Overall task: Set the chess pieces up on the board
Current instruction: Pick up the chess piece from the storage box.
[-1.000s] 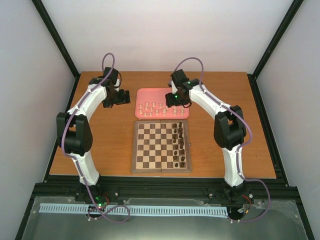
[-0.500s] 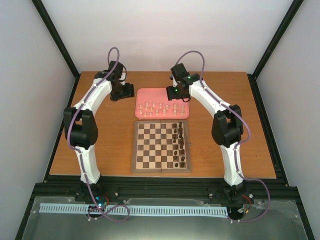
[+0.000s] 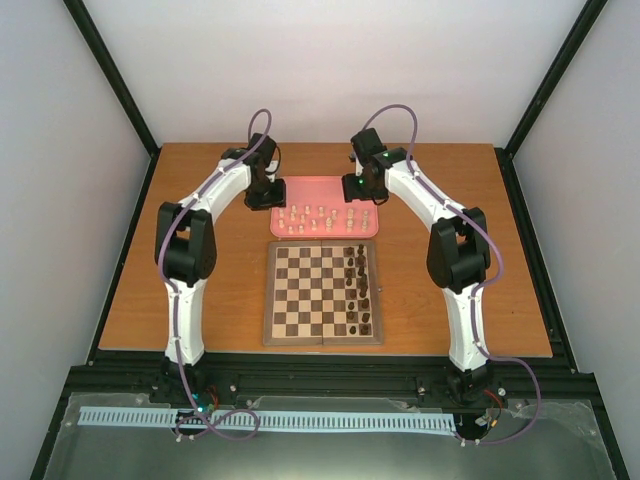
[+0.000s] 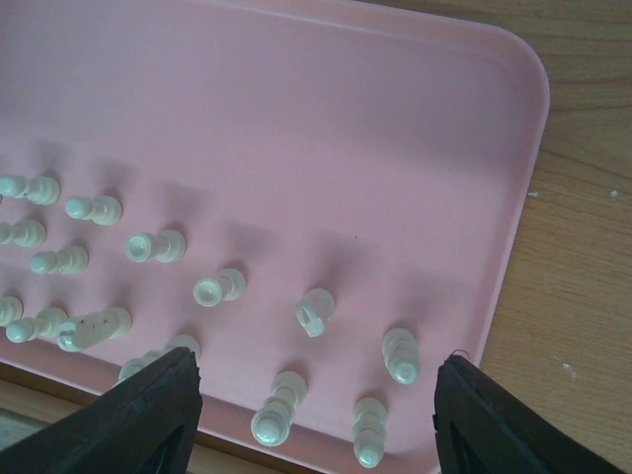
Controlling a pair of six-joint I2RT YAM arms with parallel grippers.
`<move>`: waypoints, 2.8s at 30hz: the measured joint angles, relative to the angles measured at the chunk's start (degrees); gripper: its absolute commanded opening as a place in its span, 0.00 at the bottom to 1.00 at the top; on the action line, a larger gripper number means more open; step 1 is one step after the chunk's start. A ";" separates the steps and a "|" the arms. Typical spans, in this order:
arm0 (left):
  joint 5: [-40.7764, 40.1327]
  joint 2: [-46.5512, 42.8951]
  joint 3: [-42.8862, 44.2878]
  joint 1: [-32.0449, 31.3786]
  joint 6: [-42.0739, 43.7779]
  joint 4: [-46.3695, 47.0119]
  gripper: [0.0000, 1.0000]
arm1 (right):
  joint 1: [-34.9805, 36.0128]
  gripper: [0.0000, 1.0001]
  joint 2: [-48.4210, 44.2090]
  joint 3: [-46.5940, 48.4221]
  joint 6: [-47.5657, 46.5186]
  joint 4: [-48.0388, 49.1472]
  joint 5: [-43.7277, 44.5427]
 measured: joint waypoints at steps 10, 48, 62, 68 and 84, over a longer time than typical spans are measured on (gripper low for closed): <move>0.04 6.67 4.37 0.11 -1.05 0.22 0.44 | -0.07 0.65 0.00 0.00 -0.02 -0.04 0.00; -1.92 -1.66 3.28 0.09 0.87 -1.86 0.86 | -4.76 0.52 0.94 -4.04 0.22 -1.38 -2.36; -3.26 -1.66 5.25 0.09 1.40 -2.67 1.00 | -4.39 0.50 4.94 -0.46 -0.22 -3.45 -3.54; -4.11 -1.66 5.35 0.11 1.49 -2.82 1.00 | -4.35 0.49 5.99 -0.07 -0.17 -4.04 -4.24; -4.96 -1.66 5.35 0.28 2.08 -3.74 1.00 | -3.85 0.26 8.63 1.42 0.37 -4.33 -5.09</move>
